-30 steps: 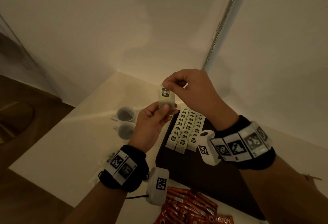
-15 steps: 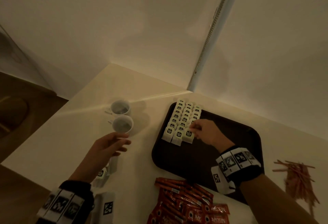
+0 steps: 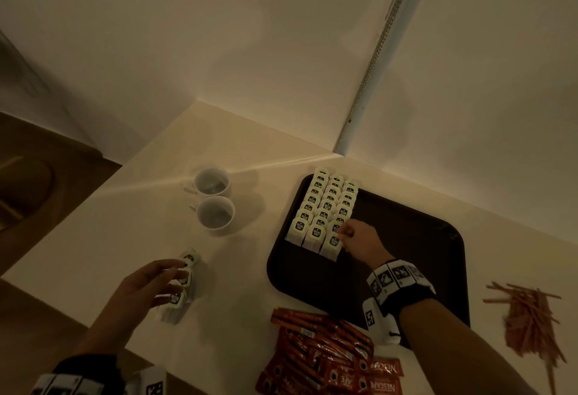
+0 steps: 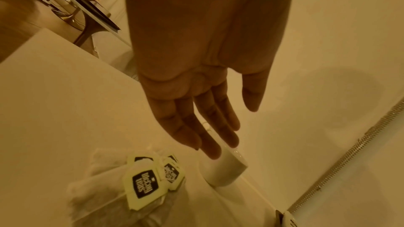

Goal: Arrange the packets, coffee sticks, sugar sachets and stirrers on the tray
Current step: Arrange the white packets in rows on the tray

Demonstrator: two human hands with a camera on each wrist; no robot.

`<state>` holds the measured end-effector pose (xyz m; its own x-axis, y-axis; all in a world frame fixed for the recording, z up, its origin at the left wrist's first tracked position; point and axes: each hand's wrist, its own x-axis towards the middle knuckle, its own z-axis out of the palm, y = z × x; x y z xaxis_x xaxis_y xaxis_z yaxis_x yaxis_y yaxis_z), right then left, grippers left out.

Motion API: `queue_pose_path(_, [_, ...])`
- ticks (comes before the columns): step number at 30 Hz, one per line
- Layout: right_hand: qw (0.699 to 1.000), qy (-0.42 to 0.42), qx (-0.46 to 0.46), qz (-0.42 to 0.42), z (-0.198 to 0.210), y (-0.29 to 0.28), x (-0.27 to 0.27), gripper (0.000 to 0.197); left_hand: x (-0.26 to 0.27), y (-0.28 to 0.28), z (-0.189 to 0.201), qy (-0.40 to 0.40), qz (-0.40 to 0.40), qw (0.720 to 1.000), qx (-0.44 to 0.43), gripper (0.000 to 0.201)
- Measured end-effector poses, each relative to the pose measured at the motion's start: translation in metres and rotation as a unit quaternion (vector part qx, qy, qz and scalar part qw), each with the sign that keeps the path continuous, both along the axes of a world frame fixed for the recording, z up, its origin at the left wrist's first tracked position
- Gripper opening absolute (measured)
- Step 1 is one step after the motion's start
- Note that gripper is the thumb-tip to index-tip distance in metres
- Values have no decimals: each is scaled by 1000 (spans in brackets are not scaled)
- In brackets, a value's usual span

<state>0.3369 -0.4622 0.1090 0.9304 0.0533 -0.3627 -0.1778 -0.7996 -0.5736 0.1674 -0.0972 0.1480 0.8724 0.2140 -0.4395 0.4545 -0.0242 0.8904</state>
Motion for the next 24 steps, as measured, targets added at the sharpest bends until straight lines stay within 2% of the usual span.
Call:
queue_pose_path(6, [1000,-14,-4,-17,-6,6,8,4,9,-3,11,-13,28,999,-4,21])
queue_pose_path(9, [998,-61,-13,-16,0,13,6,16,12,5,15,-38,49,998,32,18])
queue_pose_path(12, [994,-101,35,19,17,28,-10,15,17,18,10,-54,35,983,169,17])
queue_pose_path(15, [985,-94,88,115,31,48,-39,6,17,26,2,-23,-28,948,316,19])
queue_pose_path(17, [977,-64,112,170,33,59,-59,8,15,25,-7,52,-94,927,360,30])
queue_pose_path(20, [967,1,108,230,27,68,-81,16,8,18,-23,183,-170,883,397,61])
queue_pose_path(22, [964,29,106,241,24,71,-92,16,2,9,-36,215,-175,863,423,82])
queue_pose_path(24, [965,45,117,232,23,72,-102,13,-3,2,-47,219,-158,854,445,90])
